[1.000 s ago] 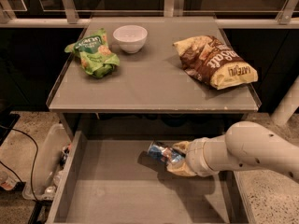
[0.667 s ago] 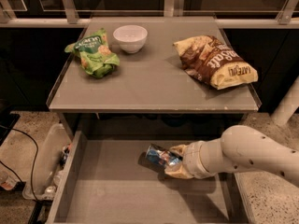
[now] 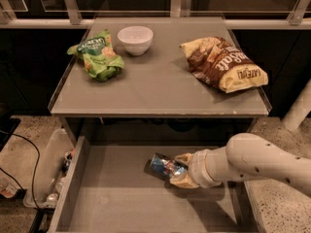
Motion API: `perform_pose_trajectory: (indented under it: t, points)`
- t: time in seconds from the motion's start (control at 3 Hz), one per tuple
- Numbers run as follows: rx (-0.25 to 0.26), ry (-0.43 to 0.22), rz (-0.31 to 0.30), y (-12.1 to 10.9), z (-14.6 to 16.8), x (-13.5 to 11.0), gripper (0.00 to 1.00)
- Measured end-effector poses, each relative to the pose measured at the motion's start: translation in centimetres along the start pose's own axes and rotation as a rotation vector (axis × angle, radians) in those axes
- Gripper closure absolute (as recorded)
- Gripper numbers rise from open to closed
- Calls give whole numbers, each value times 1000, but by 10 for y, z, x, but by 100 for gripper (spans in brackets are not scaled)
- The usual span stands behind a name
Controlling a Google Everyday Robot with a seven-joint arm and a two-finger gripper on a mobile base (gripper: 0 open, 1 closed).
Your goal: Place redbull can into top drawer
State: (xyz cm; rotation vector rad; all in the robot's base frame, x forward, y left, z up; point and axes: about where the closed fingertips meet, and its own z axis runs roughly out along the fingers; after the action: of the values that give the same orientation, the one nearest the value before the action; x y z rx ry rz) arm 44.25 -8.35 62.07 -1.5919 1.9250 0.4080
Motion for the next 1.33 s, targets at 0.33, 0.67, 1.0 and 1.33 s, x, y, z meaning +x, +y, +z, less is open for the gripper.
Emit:
perform_pose_trajectory:
  t: [0.33, 0.67, 1.0, 1.33]
  points:
    - [0, 0, 0, 0, 0, 0, 59]
    - [0, 0, 0, 0, 0, 0, 36]
    - [0, 0, 0, 0, 0, 0, 12]
    - [0, 0, 0, 0, 0, 0, 0]
